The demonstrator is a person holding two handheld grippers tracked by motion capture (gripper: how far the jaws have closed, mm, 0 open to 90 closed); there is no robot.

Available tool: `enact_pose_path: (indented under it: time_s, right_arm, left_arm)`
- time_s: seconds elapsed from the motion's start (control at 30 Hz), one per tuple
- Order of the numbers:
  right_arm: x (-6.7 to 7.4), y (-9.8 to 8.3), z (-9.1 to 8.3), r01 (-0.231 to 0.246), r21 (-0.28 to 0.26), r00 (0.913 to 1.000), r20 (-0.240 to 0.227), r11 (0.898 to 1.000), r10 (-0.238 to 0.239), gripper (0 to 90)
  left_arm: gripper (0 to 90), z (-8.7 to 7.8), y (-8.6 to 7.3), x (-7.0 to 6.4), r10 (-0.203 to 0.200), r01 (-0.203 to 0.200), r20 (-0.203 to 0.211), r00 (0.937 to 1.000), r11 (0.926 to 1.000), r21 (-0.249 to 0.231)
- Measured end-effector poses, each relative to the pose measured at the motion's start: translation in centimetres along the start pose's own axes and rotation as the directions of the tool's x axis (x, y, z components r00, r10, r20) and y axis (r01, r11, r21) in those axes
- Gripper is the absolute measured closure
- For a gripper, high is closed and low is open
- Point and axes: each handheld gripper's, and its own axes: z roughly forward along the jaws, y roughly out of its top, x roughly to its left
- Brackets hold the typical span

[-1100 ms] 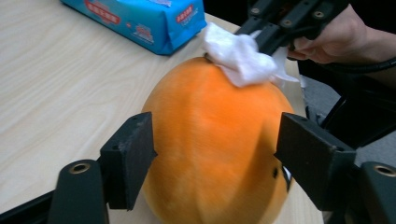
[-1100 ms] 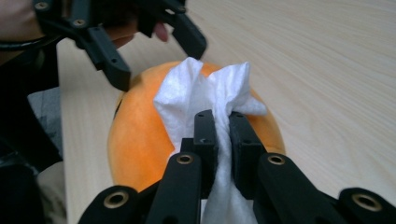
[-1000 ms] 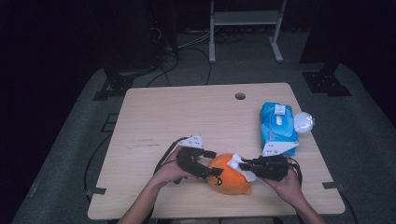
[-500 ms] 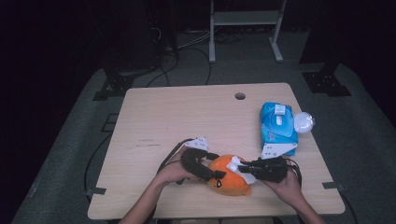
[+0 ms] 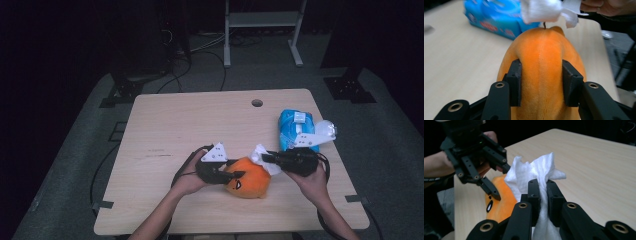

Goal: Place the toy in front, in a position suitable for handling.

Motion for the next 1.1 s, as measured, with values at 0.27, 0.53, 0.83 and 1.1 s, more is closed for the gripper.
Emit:
enact_pose_path:
  time_s: [0.27,0.53,0.83,1.1]
  right_arm:
    - [-1.4,-0.8,3.8,-0.007,0.097,0.9999,0.009,0.995,0.006,82.7]
    - [1.6,-0.5,4.4,0.089,0.111,0.9960,0.000,0.990,-0.090,82.6]
    - [0.6,-1.6,2.3,0.051,0.093,0.9966,0.059,0.994,-0.057,82.7]
    - [0.7,-2.1,1.6,0.004,0.058,0.9988,0.048,0.998,-0.006,82.7]
  left_arm:
    - [37.6,0.2,-2.0,1.6,-0.104,0.105,0.037,0.9939,0.9941,-0.025]
    - [32.6,-0.5,-2.7,1.7,-0.131,0.132,0.087,0.9875,0.9912,-0.005]
    - [41.1,-0.9,-3.6,1.1,-0.106,0.107,0.050,0.9931,0.9941,-0.020]
    - [40.8,-0.5,-3.4,0.6,-0.098,0.099,0.052,0.9939,0.9946,-0.031]
